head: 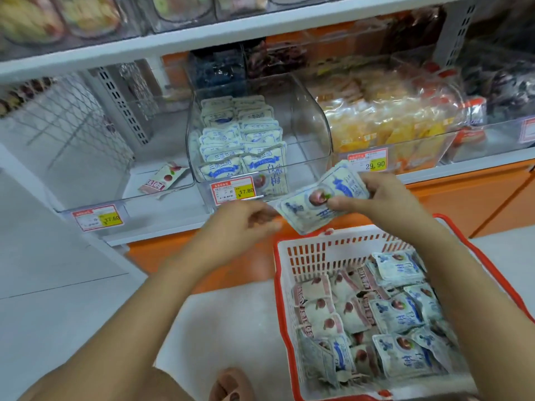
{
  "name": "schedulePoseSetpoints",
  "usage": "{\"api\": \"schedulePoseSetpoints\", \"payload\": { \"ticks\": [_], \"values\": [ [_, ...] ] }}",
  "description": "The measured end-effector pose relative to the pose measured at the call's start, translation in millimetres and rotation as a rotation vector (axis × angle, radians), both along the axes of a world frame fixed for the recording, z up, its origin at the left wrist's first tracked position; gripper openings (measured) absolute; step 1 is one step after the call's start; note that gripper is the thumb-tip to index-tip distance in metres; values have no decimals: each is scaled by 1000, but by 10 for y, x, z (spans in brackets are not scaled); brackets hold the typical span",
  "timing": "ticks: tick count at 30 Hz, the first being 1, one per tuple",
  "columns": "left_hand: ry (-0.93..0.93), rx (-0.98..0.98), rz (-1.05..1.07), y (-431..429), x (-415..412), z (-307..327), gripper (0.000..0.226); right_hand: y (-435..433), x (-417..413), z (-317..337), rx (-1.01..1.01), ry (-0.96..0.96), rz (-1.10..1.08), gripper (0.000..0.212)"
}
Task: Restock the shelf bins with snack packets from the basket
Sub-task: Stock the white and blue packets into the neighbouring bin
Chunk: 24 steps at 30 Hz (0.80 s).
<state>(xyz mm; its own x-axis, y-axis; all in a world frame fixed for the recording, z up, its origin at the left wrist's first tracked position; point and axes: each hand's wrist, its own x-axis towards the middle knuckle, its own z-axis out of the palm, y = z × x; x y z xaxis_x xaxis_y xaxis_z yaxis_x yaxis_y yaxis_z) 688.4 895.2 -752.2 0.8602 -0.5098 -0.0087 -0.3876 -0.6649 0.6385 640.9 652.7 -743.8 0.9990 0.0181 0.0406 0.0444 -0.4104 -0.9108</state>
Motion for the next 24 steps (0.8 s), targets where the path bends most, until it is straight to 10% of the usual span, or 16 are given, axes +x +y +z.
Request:
{"api": "schedulePoseSetpoints", "payload": {
  "ticks": [8, 18, 24],
  "values": [
    [-312, 215, 278, 512, 513, 255, 31, 347, 764, 712, -274, -414, 54, 18],
    [-190, 132, 343, 498, 708, 220, 53, 1088, 1472, 882, -953, -279, 402, 37],
    [-177, 84, 389, 494, 720, 233, 42, 1289, 1647, 620, -873, -155, 477, 50]
  ]
}}
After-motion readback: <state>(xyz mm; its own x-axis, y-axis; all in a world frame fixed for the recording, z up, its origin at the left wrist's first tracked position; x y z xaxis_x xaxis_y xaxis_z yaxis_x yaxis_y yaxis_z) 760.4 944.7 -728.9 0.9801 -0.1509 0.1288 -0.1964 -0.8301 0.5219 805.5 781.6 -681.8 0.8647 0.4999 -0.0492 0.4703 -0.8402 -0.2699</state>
